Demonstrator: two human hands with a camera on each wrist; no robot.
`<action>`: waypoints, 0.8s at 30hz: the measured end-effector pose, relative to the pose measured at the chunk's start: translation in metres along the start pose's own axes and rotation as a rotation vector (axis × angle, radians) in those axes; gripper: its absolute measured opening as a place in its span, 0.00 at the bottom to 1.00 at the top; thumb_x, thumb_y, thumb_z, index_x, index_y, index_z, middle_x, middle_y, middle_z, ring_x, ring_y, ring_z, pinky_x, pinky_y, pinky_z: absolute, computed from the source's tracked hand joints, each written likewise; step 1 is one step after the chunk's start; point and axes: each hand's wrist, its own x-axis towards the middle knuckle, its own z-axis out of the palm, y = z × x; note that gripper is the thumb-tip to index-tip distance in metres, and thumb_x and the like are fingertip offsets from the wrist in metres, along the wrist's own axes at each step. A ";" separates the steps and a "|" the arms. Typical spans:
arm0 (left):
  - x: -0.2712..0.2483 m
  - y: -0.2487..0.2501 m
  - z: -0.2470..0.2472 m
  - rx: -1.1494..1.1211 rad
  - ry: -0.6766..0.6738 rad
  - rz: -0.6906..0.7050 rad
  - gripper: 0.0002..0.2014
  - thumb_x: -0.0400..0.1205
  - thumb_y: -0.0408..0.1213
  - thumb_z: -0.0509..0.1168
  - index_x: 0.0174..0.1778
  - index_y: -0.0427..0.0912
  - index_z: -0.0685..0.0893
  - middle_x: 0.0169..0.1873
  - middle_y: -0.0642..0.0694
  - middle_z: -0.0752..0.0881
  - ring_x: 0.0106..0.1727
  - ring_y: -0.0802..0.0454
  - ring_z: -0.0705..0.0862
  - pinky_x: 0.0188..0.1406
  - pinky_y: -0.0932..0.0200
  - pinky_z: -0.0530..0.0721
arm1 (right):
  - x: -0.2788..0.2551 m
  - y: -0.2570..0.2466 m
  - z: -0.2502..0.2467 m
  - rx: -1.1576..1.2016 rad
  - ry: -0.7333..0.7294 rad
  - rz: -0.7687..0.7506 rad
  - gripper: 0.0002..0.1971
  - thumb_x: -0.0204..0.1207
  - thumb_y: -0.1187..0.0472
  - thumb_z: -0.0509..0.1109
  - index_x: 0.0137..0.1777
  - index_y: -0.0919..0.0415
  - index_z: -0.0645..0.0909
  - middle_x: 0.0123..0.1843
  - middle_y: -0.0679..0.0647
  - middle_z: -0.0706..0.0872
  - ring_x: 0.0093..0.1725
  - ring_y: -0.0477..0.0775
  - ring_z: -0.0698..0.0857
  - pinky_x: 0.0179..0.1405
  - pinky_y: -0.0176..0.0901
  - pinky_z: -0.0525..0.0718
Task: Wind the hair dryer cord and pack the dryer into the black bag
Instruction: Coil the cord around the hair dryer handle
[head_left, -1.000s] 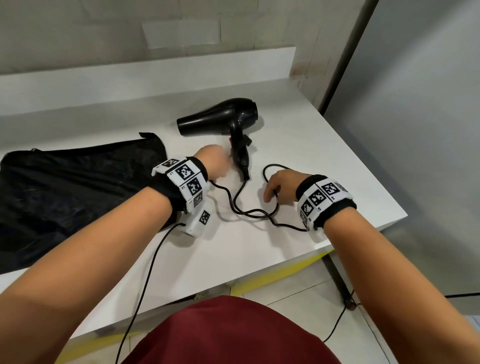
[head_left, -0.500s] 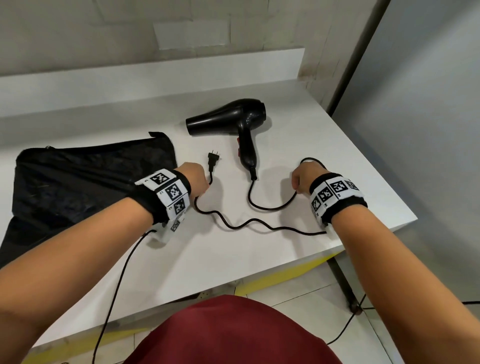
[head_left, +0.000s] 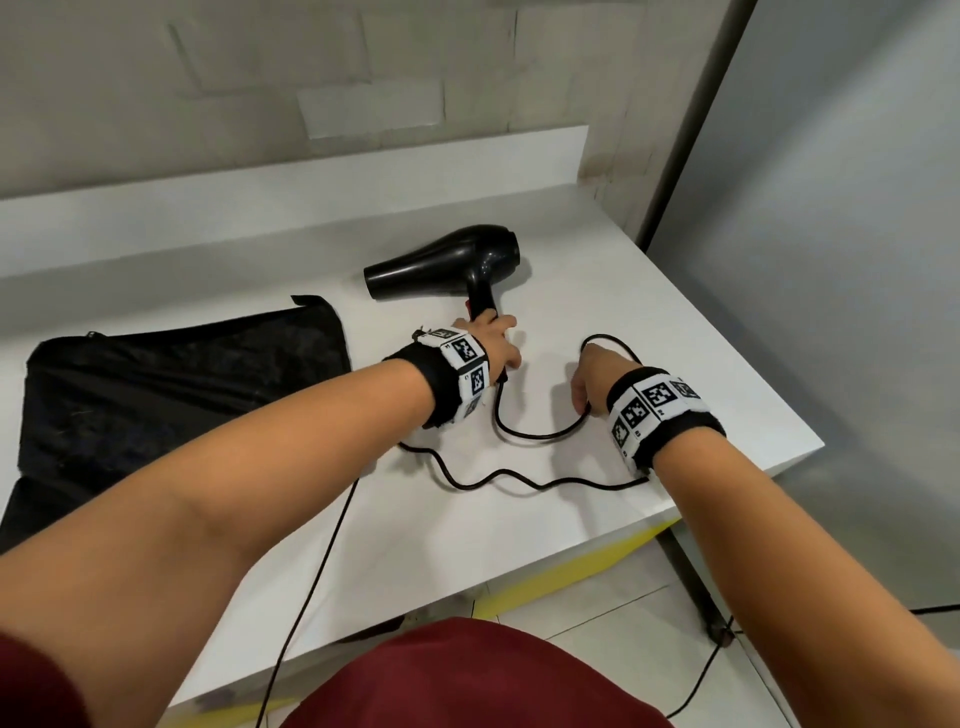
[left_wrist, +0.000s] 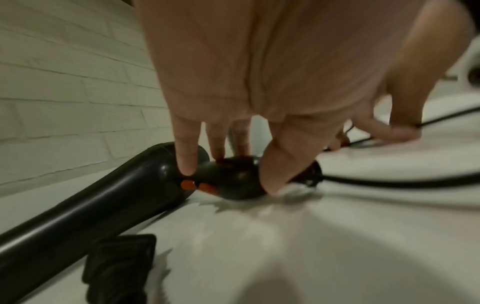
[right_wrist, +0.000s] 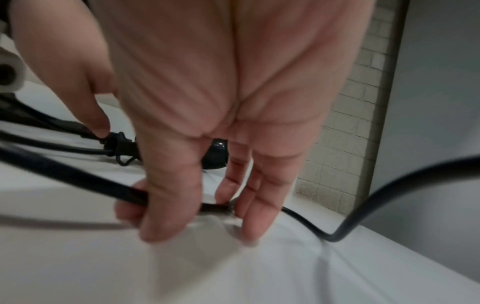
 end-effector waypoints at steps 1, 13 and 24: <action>0.003 0.000 0.001 0.043 0.005 0.006 0.23 0.81 0.31 0.61 0.73 0.52 0.74 0.82 0.43 0.52 0.83 0.38 0.49 0.77 0.39 0.61 | 0.001 0.003 0.002 -0.011 0.010 -0.030 0.11 0.59 0.76 0.73 0.40 0.68 0.76 0.55 0.68 0.85 0.51 0.66 0.85 0.51 0.48 0.84; 0.014 -0.014 -0.028 -0.241 0.267 0.165 0.14 0.84 0.36 0.59 0.62 0.37 0.81 0.62 0.40 0.82 0.66 0.42 0.76 0.66 0.56 0.70 | -0.025 0.017 -0.039 0.739 0.705 -0.060 0.12 0.73 0.70 0.62 0.57 0.64 0.76 0.42 0.56 0.82 0.43 0.57 0.80 0.42 0.42 0.77; -0.005 -0.032 -0.086 -0.666 0.573 0.021 0.12 0.83 0.32 0.59 0.61 0.36 0.81 0.57 0.38 0.86 0.60 0.43 0.83 0.57 0.64 0.72 | -0.020 -0.046 -0.051 0.925 0.477 -0.277 0.18 0.71 0.68 0.69 0.62 0.66 0.77 0.59 0.61 0.85 0.52 0.58 0.84 0.51 0.40 0.79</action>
